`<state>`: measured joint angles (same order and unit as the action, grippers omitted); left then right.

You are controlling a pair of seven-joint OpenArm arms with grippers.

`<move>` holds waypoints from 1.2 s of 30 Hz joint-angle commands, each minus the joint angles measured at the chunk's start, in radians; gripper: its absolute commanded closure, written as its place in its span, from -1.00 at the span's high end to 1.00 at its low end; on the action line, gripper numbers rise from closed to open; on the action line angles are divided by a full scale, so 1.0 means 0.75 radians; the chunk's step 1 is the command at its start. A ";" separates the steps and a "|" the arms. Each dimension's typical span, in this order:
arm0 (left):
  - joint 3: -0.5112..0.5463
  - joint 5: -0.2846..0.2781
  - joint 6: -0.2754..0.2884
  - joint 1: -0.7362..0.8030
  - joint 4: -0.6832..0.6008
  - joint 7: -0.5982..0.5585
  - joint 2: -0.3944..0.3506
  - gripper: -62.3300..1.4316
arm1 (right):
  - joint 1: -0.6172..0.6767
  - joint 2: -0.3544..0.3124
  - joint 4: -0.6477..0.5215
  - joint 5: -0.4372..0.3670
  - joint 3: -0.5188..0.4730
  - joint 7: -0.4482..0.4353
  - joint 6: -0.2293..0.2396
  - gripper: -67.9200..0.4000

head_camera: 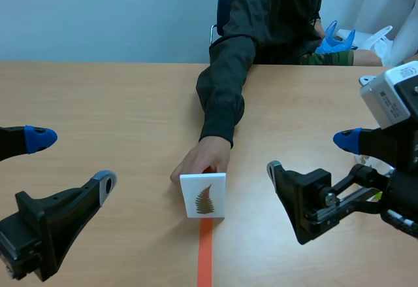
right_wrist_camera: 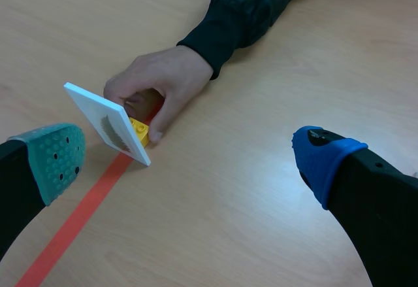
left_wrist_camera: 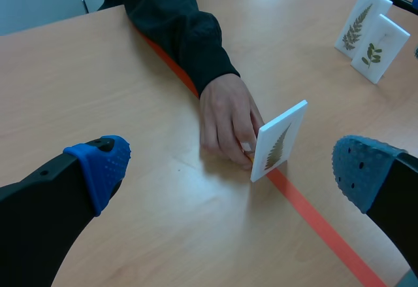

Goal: Sort the leaf by its shape. The table is split by an orange tape line. A compound leaf with several leaflets goes to the left side, a simple leaf with one blade goes to the right side. Return to the home posture when a red brick is placed on the table.

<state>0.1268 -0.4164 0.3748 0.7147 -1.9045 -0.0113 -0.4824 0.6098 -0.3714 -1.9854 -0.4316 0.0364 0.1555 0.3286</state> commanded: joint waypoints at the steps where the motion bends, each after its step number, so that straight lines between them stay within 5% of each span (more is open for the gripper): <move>1: -0.004 -0.009 0.003 -0.001 -0.008 -0.018 0.004 1.00 | -0.019 -0.004 -0.005 0.011 -0.012 -0.025 0.001 1.00; 19: -0.004 -0.009 0.003 -0.001 -0.008 -0.019 0.004 1.00 | -0.038 -0.004 0.037 0.053 -0.012 -0.025 0.026 1.00; 30: -0.004 -0.009 0.003 -0.001 -0.008 -0.019 0.004 1.00 | -0.345 -0.004 0.480 0.068 0.135 -0.159 0.229 1.00; 36: -0.004 -0.009 0.003 -0.001 -0.008 -0.019 0.004 1.00 | -0.523 -0.003 0.755 0.258 0.343 -0.351 0.261 1.00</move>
<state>0.1268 -0.4164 0.3748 0.7147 -1.9045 -0.0113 -0.4824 0.2310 -0.3714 -1.3968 -0.2420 0.2924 -0.0807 0.5243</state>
